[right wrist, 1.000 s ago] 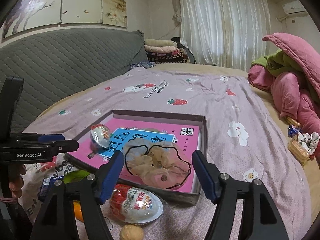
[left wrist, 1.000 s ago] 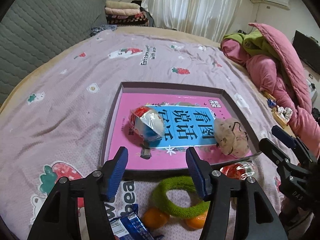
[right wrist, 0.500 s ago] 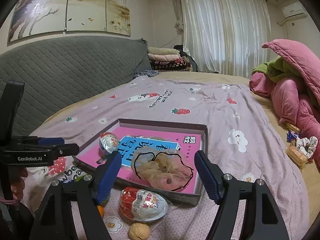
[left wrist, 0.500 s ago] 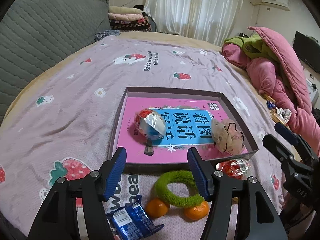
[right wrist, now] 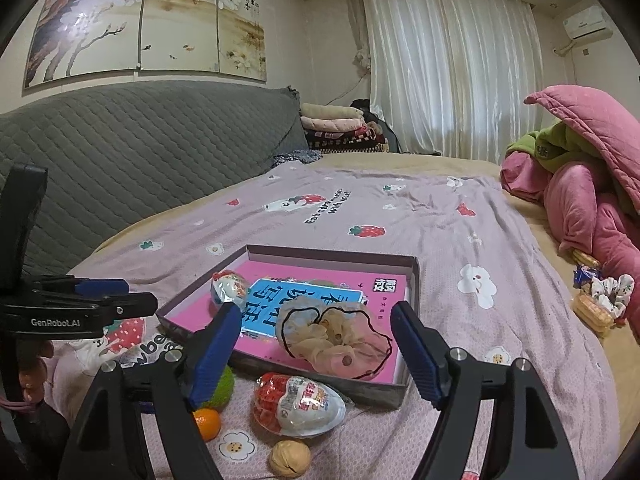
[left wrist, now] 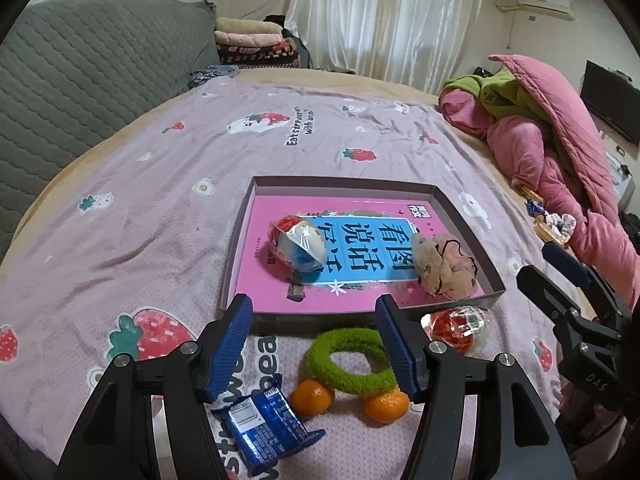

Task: Organize objects
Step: 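Withdraw both tools back from the tray toward the remaining items, then grasp the green fuzzy hair tie with left tool while right tool grasps the walnut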

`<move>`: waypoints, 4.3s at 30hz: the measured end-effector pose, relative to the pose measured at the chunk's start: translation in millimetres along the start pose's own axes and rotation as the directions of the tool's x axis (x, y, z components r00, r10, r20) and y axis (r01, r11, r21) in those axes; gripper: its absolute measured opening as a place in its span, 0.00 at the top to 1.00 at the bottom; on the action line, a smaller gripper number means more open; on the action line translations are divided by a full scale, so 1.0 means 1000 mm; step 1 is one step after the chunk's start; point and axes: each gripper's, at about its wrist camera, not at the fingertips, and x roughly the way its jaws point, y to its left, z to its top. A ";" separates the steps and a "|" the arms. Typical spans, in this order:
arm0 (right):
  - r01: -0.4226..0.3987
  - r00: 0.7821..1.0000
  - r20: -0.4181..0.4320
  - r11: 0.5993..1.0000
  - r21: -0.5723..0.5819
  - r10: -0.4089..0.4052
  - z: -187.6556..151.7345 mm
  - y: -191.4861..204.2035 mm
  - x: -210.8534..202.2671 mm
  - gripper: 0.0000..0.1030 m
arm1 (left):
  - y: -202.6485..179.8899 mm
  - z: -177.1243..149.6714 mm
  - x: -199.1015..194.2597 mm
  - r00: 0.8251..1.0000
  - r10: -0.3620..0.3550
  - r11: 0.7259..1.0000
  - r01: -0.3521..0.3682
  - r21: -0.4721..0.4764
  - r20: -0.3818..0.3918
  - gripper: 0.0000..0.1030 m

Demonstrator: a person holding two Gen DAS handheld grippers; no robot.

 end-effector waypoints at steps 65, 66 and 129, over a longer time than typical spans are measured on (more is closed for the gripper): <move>0.096 0.989 -0.105 0.993 -0.065 -0.102 -0.060 0.026 -0.030 0.25 | -0.009 -0.077 -0.003 0.998 0.031 0.983 -0.023 0.180 -0.046 0.36; 0.099 0.989 -0.108 0.993 -0.069 -0.106 -0.061 0.026 -0.030 0.25 | -0.009 -0.078 -0.003 0.998 0.031 0.983 -0.022 0.183 -0.046 0.36; 0.095 0.951 -0.288 0.993 -0.066 -0.110 -0.089 0.024 0.020 0.25 | -0.032 -0.046 0.062 1.000 0.013 0.934 -0.017 0.356 0.014 0.36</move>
